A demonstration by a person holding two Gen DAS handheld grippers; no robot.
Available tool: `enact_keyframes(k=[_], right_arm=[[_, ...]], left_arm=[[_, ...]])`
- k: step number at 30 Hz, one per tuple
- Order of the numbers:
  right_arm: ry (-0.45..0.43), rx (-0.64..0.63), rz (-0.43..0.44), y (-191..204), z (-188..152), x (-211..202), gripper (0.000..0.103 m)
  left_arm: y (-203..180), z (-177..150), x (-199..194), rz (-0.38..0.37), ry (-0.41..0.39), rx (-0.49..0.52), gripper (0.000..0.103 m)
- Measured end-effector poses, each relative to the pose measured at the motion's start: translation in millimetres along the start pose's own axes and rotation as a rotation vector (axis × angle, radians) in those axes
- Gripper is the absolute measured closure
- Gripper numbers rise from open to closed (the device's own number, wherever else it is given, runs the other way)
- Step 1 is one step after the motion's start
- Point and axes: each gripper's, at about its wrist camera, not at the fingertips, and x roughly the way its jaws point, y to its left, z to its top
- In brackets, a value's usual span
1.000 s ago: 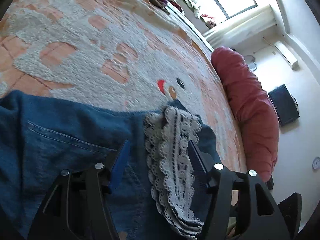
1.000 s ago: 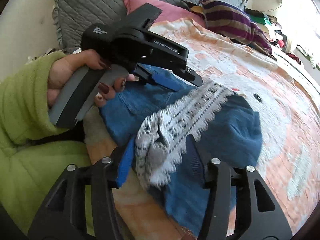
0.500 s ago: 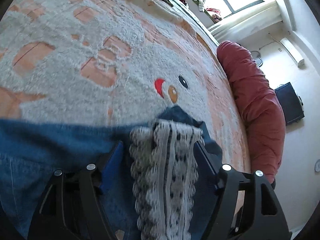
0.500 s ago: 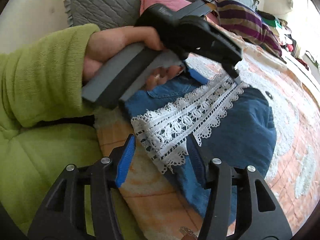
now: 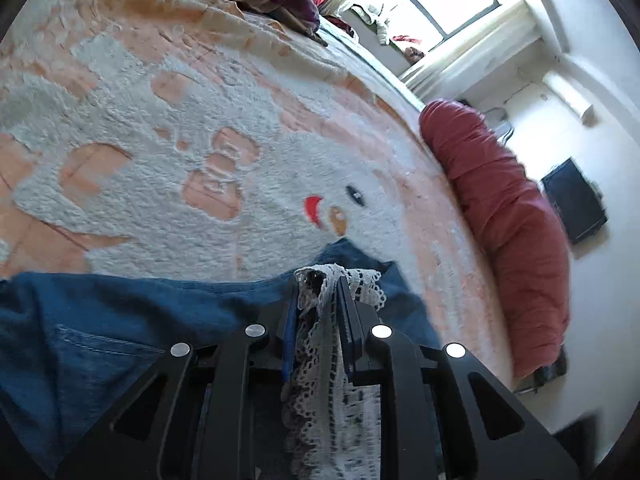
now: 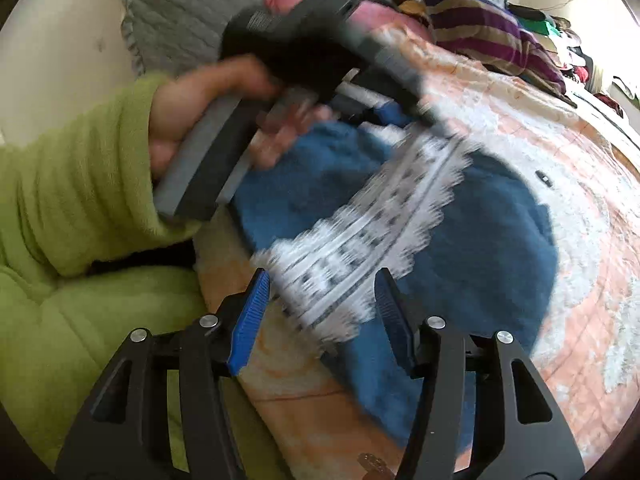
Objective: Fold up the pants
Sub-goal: 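Lift the lace hem with the left tool and fold it over the pants, then lower the folded lace hem onto the pants and smooth it with both tools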
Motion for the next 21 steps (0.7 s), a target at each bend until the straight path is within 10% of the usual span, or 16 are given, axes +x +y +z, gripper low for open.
enact_keyframes(k=[6,12,18,21], right_arm=[[-0.113,0.192,-0.159,-94,31,-32,0.055],[0.021,0.415,-0.142,-187,43,7,0.062],[0.154,0.426,-0.049,-208,51,57,0.064],[0.181,0.408,-0.006,-202,40,69,0.091]], left_arm=[[3,-8,15,-0.029,0.050,0.002,0.073],[0,-12,25,-0.034,0.085,0.006,0.056],[-5,-17,31,-0.003,0.082,0.023,0.082],[-11,-16,20,-0.013,0.054,0.040,0.089]])
